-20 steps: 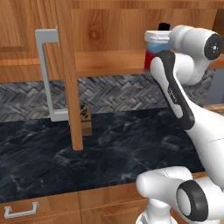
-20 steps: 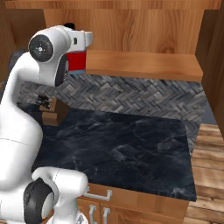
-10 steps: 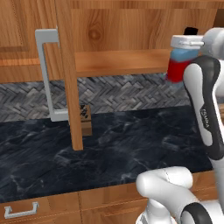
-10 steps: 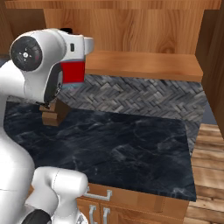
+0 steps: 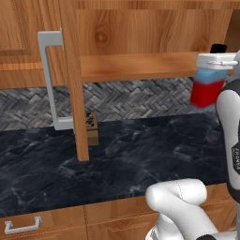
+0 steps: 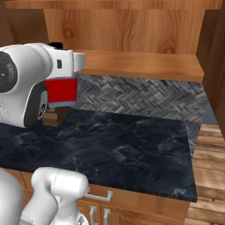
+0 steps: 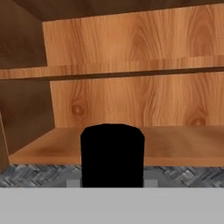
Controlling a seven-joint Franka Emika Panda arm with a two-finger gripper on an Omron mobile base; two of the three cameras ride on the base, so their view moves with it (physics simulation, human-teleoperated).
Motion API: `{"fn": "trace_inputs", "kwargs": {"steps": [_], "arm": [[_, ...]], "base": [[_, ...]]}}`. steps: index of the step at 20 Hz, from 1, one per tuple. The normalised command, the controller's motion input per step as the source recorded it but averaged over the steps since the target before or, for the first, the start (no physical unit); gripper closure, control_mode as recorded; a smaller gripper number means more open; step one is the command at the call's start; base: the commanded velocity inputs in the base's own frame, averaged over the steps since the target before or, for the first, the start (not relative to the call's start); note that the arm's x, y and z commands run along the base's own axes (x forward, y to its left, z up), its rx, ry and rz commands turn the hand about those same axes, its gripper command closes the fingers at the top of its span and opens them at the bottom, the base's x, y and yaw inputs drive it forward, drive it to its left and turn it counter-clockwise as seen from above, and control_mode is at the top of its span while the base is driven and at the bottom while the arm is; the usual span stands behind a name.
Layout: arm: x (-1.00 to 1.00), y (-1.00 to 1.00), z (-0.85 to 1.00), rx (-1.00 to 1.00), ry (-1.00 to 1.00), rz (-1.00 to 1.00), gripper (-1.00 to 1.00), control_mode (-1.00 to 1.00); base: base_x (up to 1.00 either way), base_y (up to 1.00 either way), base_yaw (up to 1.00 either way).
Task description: Get the candle and the liquor from the cabinet and move them to the dining counter.
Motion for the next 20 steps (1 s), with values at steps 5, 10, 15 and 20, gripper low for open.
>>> {"fn": "trace_inputs", "kwargs": {"steps": [5,10,15,20], "arm": [[-0.15,0.17,0.0,-0.05,0.08,-0.04,1.0,-1.0],[-0.26,0.03,-0.13,-0.09,0.03,-0.06,1.0,-1.0],[-0.32,0.0,-0.18,-0.07,0.0,-0.09,1.0,-1.0],[-0.3,0.0,-0.03,-0.01,0.01,-0.12,1.0,-1.0]], "base": [[0.0,0.0,0.0],[0.0,0.0,0.0],[0.0,0.0,0.0],[0.0,0.0,0.0]]}}
